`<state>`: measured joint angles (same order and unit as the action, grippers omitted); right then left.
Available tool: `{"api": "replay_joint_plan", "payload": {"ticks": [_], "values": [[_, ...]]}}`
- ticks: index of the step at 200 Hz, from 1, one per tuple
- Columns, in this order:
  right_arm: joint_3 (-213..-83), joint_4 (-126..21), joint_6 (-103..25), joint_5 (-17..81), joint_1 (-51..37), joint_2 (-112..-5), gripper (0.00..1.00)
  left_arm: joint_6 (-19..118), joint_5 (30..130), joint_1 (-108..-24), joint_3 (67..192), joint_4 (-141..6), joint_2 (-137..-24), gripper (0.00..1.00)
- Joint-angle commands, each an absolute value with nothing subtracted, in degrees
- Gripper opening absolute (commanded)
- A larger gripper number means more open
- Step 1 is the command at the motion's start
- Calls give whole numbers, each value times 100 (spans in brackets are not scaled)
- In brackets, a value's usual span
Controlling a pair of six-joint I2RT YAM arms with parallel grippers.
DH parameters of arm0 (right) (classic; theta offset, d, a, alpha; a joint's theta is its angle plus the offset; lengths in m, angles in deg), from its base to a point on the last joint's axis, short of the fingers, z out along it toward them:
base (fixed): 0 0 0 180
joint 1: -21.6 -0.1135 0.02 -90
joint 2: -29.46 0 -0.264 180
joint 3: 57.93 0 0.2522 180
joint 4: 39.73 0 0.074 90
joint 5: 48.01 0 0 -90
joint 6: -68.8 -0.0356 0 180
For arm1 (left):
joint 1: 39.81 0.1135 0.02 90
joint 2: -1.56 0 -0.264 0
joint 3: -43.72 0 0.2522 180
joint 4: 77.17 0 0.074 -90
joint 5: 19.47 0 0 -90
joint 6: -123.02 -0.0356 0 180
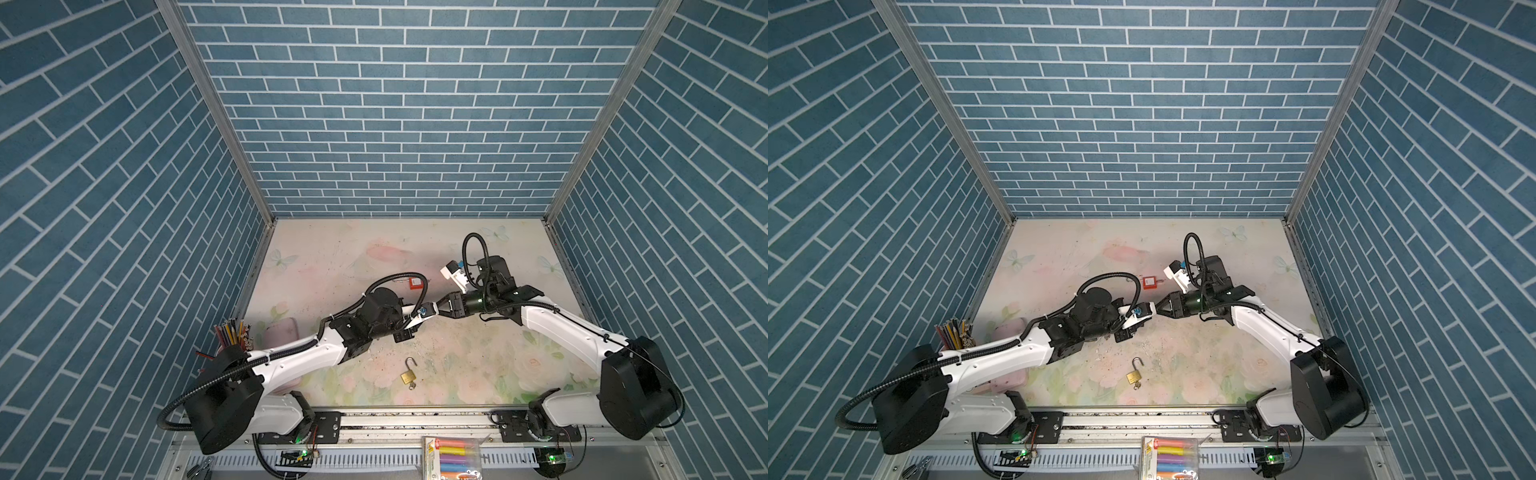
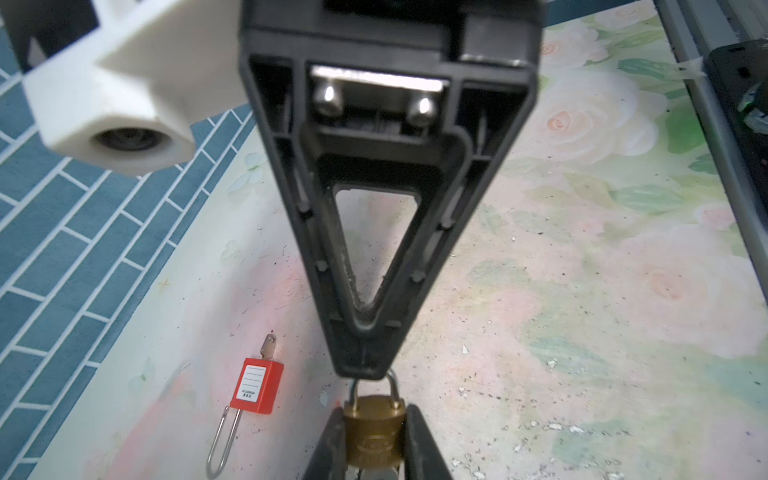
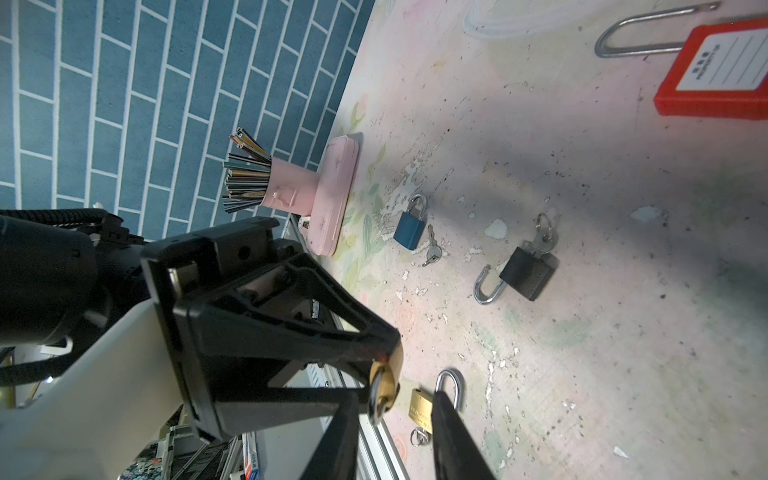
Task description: Lock with the key
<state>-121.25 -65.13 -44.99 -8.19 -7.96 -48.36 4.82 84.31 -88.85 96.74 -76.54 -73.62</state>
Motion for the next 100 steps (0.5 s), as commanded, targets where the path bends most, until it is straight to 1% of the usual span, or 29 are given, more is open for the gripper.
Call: {"api": "replay_joint_plan", "payload": {"ticks": [1,29,64,79,100], "values": [[-12210,-6394,-4276,-525,-776,-4426,30,1108,8113,-8843,9726,-8152,-7354,0],[-11711,-5539,-4283,31,-775,-3670,32,2379,7861,-8773,9896,-8476,-7407,0],[-10535,-3663,-4513,466,-825,-2881,33,4200,7863,-8705,10139,-8689,-7511,0],[-10202,-3100,-4597,613,-884,-2806,35,5447,7835,-8560,10279,-8609,-7588,0],[-10263,-2982,-4755,726,-985,-3080,35,7416,8051,-8181,10327,-8488,-7790,0]]}}
